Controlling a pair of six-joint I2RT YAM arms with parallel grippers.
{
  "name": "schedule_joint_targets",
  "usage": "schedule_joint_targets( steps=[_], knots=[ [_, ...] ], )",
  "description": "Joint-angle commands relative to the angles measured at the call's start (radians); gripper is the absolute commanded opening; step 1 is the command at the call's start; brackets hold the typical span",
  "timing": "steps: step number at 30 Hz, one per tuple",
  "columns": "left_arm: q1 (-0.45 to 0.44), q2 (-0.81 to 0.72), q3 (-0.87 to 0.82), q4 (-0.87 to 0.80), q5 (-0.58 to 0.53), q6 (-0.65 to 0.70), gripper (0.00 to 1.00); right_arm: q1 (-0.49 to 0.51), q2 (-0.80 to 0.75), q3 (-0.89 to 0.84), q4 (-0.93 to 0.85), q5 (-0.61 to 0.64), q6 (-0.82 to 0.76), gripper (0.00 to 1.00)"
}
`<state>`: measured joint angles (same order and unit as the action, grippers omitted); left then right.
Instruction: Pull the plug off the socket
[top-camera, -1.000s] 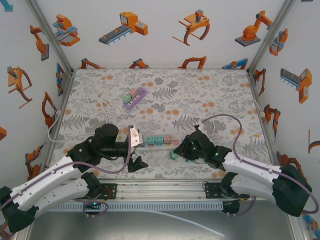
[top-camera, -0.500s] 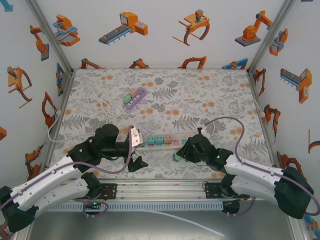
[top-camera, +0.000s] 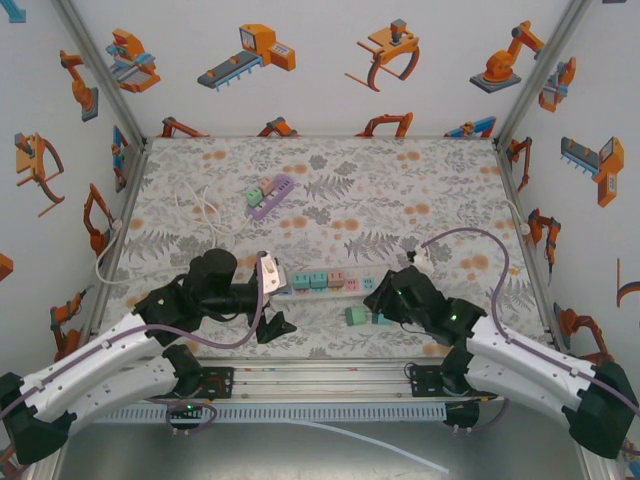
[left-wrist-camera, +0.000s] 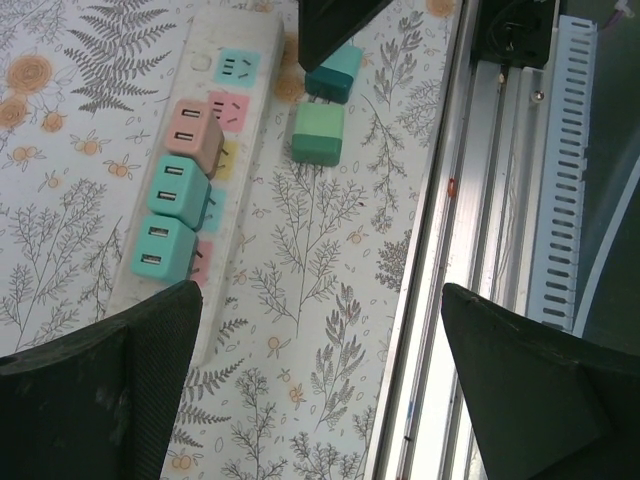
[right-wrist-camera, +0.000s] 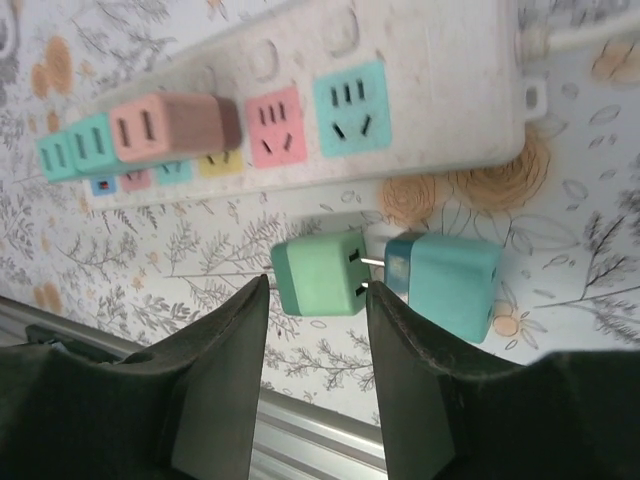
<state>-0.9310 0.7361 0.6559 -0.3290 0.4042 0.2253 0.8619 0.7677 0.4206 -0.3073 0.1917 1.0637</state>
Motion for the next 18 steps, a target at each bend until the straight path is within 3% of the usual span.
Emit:
schedule_joint_targets(
  steps=[1, 5, 10, 13, 18],
  knots=[
    [-0.008, -0.025, -0.019, 0.030, 0.008, -0.011, 0.97, 0.006, -0.042, 0.072, -0.041, 0.141, -0.154, 0.44],
    [-0.008, -0.051, -0.035, 0.045, -0.026, -0.041, 0.97, 0.006, -0.082, 0.090, 0.100, 0.186, -0.484, 0.46],
    [-0.009, -0.070, -0.054, 0.079, -0.088, -0.118, 0.97, -0.004, -0.089, 0.089, 0.315, 0.118, -0.969, 0.53],
    [-0.012, -0.077, -0.069, 0.113, -0.129, -0.165, 0.97, -0.034, -0.048, 0.111, 0.355, -0.077, -1.221, 0.54],
    [-0.014, -0.078, -0.076, 0.133, -0.330, -0.304, 1.00, -0.066, 0.053, 0.162, 0.307, -0.399, -1.525, 0.57]
  ],
)
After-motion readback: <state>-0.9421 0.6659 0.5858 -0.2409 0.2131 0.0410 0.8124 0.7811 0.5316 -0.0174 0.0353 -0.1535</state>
